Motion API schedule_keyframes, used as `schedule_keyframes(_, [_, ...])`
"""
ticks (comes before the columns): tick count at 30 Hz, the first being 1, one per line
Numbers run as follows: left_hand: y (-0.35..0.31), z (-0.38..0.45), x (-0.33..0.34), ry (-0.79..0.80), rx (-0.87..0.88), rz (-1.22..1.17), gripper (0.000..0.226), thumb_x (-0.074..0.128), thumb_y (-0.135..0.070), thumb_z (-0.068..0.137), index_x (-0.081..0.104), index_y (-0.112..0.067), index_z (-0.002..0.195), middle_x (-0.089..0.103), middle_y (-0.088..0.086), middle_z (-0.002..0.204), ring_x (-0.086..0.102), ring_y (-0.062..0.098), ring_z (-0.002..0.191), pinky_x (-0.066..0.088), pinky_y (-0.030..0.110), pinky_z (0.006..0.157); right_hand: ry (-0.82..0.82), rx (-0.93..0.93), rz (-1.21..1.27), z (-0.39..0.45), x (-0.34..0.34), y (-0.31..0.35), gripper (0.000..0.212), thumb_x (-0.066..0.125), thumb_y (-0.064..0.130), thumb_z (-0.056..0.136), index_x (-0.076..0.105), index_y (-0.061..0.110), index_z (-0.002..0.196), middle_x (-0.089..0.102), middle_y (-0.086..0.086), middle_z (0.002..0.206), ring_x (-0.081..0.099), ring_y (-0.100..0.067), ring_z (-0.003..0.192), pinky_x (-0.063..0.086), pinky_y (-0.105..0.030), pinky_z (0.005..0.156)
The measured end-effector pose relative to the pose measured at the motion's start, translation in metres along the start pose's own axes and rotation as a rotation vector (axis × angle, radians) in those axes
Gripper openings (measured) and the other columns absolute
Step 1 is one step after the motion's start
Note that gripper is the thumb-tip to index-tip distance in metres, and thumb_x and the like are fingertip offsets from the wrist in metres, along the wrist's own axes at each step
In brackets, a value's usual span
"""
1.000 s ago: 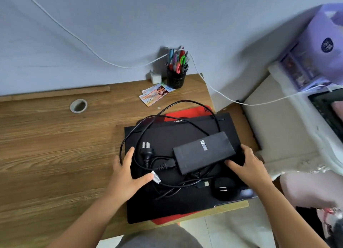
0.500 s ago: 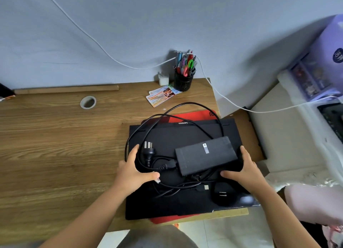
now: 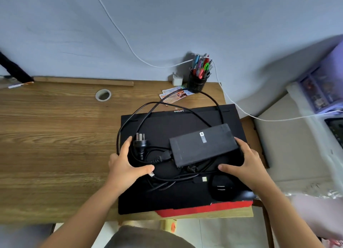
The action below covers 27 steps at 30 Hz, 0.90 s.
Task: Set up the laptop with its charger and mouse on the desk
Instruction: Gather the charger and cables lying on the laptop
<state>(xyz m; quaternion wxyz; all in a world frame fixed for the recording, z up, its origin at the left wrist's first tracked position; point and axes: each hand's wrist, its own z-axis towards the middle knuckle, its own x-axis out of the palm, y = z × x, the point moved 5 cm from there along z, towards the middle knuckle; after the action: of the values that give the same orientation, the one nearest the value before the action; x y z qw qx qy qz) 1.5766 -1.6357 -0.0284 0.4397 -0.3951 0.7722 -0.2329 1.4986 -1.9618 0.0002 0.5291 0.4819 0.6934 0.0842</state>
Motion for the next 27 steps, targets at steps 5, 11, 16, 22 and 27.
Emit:
schedule_keyframes(5, [0.029, 0.003, -0.055, -0.09, -0.034, -0.024, 0.108, 0.083, -0.033, 0.06, 0.012, -0.048, 0.14, 0.031, 0.014, 0.134, 0.029, 0.033, 0.129, 0.031, 0.05, 0.104, -0.008, -0.08, -0.015, -0.004, 0.038, 0.05, 0.091, 0.08, 0.042, 0.053, 0.033, 0.046, 0.132, 0.043, -0.014, 0.133, 0.032, -0.033, 0.128, 0.033, -0.053, 0.107])
schedule_keyframes(11, [0.089, 0.013, -0.156, -0.186, -0.103, -0.036, 0.109, 0.084, -0.031, 0.06, 0.012, -0.046, 0.141, 0.031, 0.015, 0.131, 0.03, 0.033, 0.127, 0.032, 0.049, 0.104, 0.044, -0.111, -0.002, -0.013, 0.133, 0.123, 0.102, 0.084, 0.029, 0.059, 0.025, 0.034, 0.143, 0.04, -0.019, 0.138, 0.028, -0.033, 0.131, 0.027, -0.05, 0.111])
schedule_keyframes(16, [0.139, 0.03, -0.249, -0.218, -0.131, 0.01, 0.109, 0.083, -0.029, 0.06, 0.013, -0.046, 0.141, 0.033, 0.016, 0.13, 0.031, 0.035, 0.126, 0.032, 0.05, 0.103, 0.105, -0.079, 0.064, -0.031, 0.225, 0.18, 0.103, 0.084, 0.034, 0.056, 0.026, 0.037, 0.14, 0.04, -0.016, 0.139, 0.029, -0.032, 0.13, 0.03, -0.05, 0.109])
schedule_keyframes(22, [0.177, 0.057, -0.317, -0.184, -0.125, 0.095, 0.107, 0.083, -0.029, 0.061, 0.014, -0.042, 0.142, 0.035, 0.018, 0.132, 0.029, 0.036, 0.128, 0.032, 0.049, 0.104, 0.125, 0.02, 0.135, -0.053, 0.301, 0.214, 0.098, 0.083, 0.03, 0.061, 0.024, 0.039, 0.139, 0.037, -0.014, 0.137, 0.028, -0.032, 0.13, 0.033, -0.053, 0.107])
schedule_keyframes(27, [0.198, 0.074, -0.33, -0.119, -0.123, 0.123, 0.106, 0.082, -0.029, 0.062, 0.014, -0.041, 0.143, 0.034, 0.018, 0.135, 0.024, 0.036, 0.131, 0.03, 0.051, 0.105, 0.091, 0.091, 0.135, -0.068, 0.329, 0.217, 0.099, 0.082, 0.034, 0.06, 0.022, 0.043, 0.137, 0.029, -0.011, 0.146, 0.025, -0.033, 0.134, 0.034, -0.057, 0.106])
